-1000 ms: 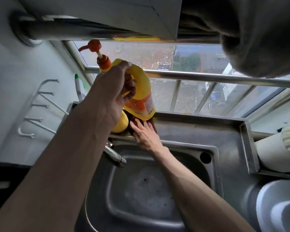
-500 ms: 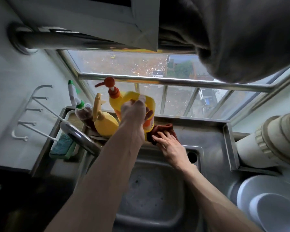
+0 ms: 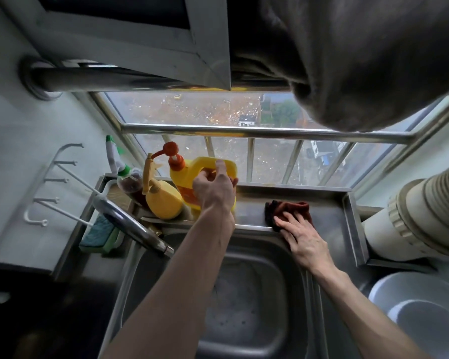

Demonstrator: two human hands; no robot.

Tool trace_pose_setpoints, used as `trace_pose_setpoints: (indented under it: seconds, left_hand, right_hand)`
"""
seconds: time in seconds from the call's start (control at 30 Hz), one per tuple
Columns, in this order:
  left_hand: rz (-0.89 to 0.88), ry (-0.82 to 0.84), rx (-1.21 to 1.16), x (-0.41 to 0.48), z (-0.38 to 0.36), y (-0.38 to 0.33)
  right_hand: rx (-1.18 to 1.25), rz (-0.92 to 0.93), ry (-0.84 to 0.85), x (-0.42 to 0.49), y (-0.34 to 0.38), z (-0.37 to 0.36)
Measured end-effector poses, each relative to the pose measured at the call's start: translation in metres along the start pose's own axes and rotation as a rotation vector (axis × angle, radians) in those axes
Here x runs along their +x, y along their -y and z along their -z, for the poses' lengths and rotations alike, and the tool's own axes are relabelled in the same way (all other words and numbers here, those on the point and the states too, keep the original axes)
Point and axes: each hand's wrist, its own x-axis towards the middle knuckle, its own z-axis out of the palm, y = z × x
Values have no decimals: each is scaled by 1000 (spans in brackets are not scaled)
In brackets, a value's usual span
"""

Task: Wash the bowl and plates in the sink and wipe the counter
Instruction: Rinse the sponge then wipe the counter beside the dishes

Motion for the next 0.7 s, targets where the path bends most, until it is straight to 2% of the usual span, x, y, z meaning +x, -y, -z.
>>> trace_pose_setpoints:
  seconds: [0.1, 0.37, 0.57, 0.7]
  left_hand:
    - [-13, -34, 66, 5, 2, -4]
    - [11, -44, 19, 1, -6, -9]
    - [-12, -23, 37, 5, -4, -10]
    - [-75, -67, 21, 1, -2, 1]
  right_hand:
    - [15, 2, -10, -1, 1, 1]
    - [33, -21, 16, -2, -1, 2]
    - [37, -49, -18, -8, -1, 13]
    - [36, -96, 6, -7, -13, 20]
